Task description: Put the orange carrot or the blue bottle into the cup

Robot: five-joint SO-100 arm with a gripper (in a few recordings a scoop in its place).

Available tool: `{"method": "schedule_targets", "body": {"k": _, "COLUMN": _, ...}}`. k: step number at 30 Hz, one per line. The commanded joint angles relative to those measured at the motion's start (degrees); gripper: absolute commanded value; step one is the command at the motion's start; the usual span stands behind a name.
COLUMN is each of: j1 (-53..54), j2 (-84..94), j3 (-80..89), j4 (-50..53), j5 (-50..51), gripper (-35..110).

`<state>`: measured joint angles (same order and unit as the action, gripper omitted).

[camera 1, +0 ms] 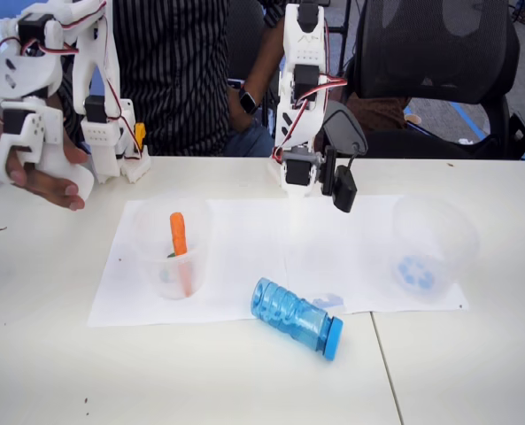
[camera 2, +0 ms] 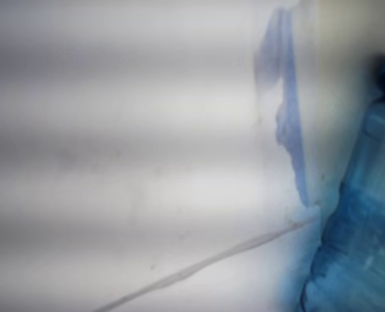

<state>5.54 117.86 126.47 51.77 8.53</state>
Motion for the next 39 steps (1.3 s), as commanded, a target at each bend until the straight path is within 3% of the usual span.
{"method": "schedule_targets", "body": {"k": 1, "j1": 0.9, "j2": -1.8, "j3": -12.4, "j4": 4.7, "j5": 3.6, "gripper": 38}}
{"method": "schedule_targets", "body": {"k": 13, "j1": 1.0, "j2": -19.7, "j3": -37.9, "j4": 23.1, "j5": 10.4, "gripper": 38}}
{"method": "schedule_targets", "body": {"k": 39, "j1": 9.5, "j2": -35.3, "j3": -51.7, "j4": 24.7, "j5": 6.9, "gripper": 38}}
